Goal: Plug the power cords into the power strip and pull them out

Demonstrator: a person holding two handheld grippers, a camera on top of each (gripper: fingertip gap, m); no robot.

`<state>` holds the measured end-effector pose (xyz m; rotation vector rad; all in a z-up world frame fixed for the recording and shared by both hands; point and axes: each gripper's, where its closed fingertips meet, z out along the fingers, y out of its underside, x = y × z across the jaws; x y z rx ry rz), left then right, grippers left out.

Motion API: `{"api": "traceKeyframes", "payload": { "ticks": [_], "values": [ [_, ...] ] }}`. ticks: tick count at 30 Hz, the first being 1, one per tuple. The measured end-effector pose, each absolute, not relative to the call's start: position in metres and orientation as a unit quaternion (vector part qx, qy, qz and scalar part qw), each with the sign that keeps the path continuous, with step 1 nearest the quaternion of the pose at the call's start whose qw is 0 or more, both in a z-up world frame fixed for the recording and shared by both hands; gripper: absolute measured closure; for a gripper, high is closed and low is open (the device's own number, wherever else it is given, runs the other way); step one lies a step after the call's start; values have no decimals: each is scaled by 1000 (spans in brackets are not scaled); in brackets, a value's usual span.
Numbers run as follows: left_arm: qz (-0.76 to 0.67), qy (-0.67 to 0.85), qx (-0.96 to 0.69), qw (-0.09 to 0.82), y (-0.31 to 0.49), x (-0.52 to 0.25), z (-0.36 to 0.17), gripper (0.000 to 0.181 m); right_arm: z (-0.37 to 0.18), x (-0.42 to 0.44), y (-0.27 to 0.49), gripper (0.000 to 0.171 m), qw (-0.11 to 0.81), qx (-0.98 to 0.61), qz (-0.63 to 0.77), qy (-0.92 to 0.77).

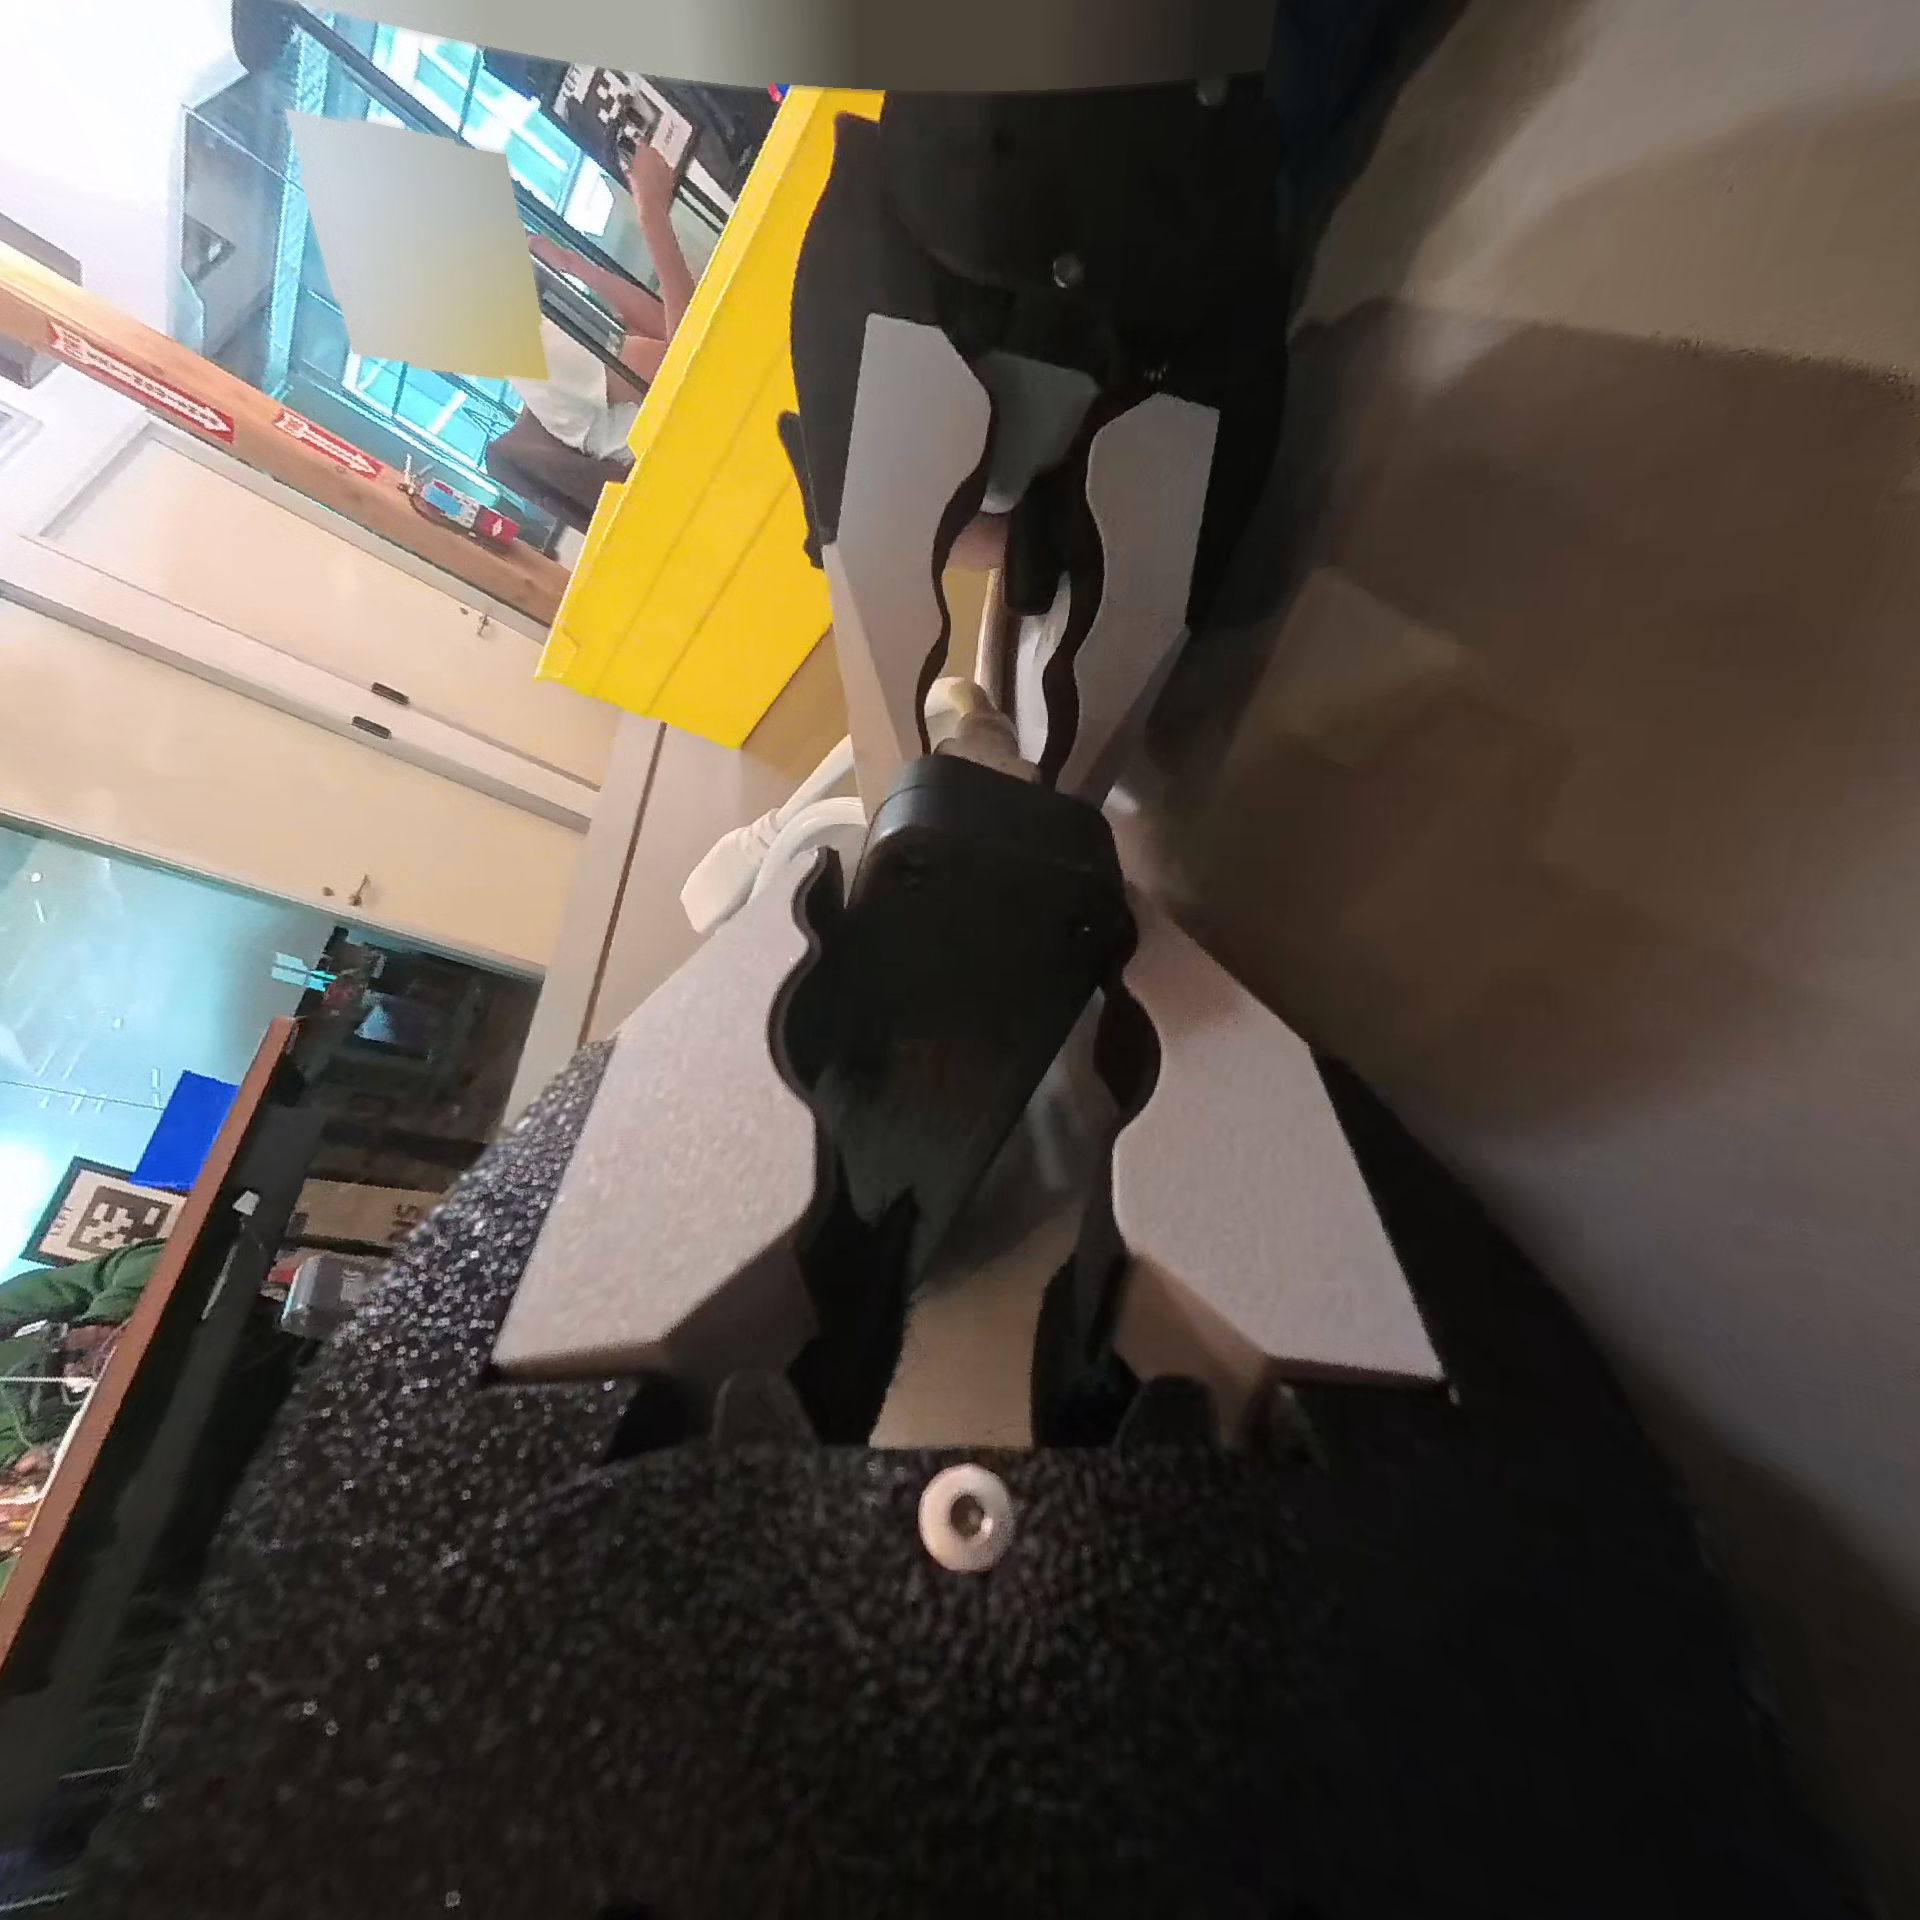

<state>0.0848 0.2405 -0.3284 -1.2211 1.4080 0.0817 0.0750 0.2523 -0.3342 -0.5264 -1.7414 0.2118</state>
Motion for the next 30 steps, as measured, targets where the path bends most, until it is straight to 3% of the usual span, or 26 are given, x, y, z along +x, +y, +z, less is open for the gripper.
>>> {"api": "traceKeyframes", "payload": {
  "ticks": [19, 23, 30],
  "values": [
    [27, 615, -487, 619, 239, 93, -326, 133, -336, 80, 250, 146, 600, -221, 103, -762],
    [53, 609, -484, 627, 246, 99, -324, 110, -333, 78, 252, 147, 607, -217, 108, -757],
    [72, 602, -465, 645, 252, 99, -319, 105, -332, 76, 248, 137, 618, -188, 109, -755]
  ]
}}
